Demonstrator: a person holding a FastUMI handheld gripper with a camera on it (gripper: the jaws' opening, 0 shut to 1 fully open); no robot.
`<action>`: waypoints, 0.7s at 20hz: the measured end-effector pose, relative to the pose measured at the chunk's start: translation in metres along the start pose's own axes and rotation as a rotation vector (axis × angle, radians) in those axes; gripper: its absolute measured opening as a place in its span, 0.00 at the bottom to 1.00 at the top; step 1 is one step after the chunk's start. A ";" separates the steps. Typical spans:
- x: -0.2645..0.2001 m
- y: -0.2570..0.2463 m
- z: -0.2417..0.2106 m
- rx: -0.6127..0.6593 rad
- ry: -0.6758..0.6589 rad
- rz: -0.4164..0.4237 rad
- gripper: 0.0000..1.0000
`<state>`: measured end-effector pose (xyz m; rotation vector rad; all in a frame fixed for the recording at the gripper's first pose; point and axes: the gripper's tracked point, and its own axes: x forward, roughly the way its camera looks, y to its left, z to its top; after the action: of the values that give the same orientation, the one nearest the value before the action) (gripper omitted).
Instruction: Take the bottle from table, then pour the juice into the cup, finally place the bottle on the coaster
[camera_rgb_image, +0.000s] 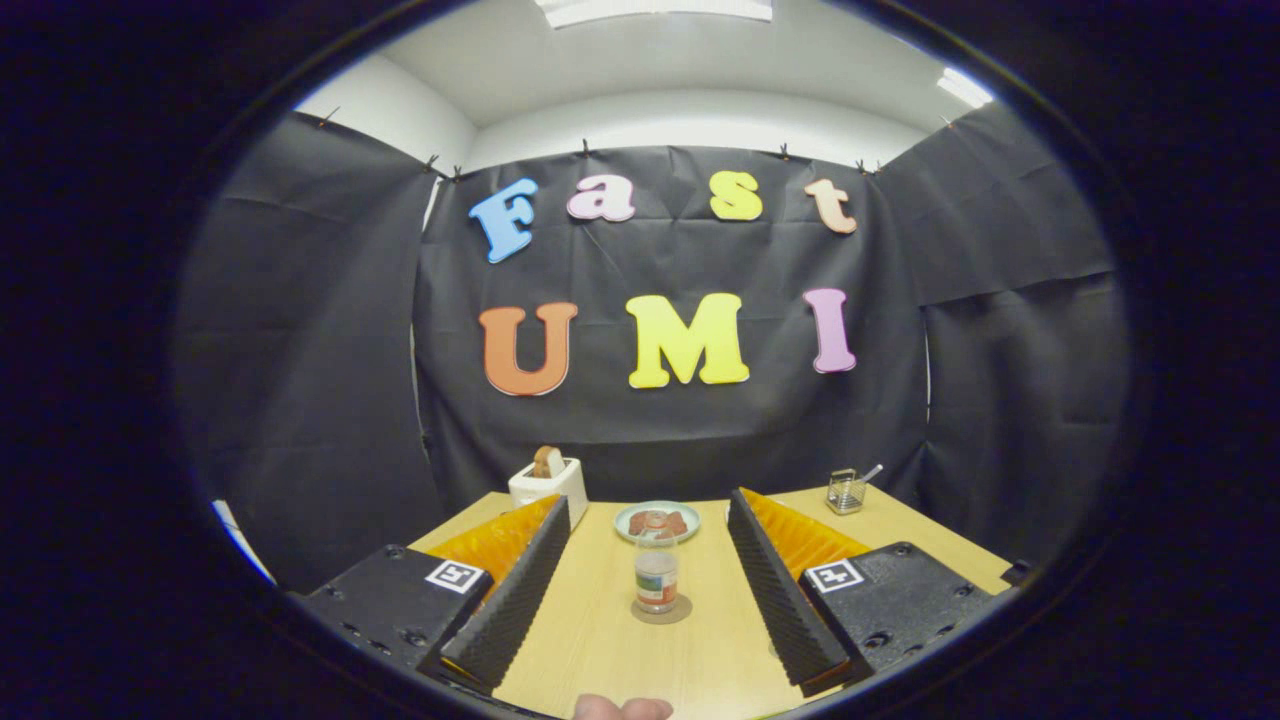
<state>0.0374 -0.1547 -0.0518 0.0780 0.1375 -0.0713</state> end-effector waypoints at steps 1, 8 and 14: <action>-0.009 0.001 0.006 0.013 -0.001 0.003 1.00; -0.059 0.004 0.017 0.000 -0.020 0.001 1.00; -0.083 0.001 0.015 -0.027 -0.019 0.002 1.00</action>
<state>-0.0429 -0.1495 -0.0254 0.0507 0.1198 -0.0679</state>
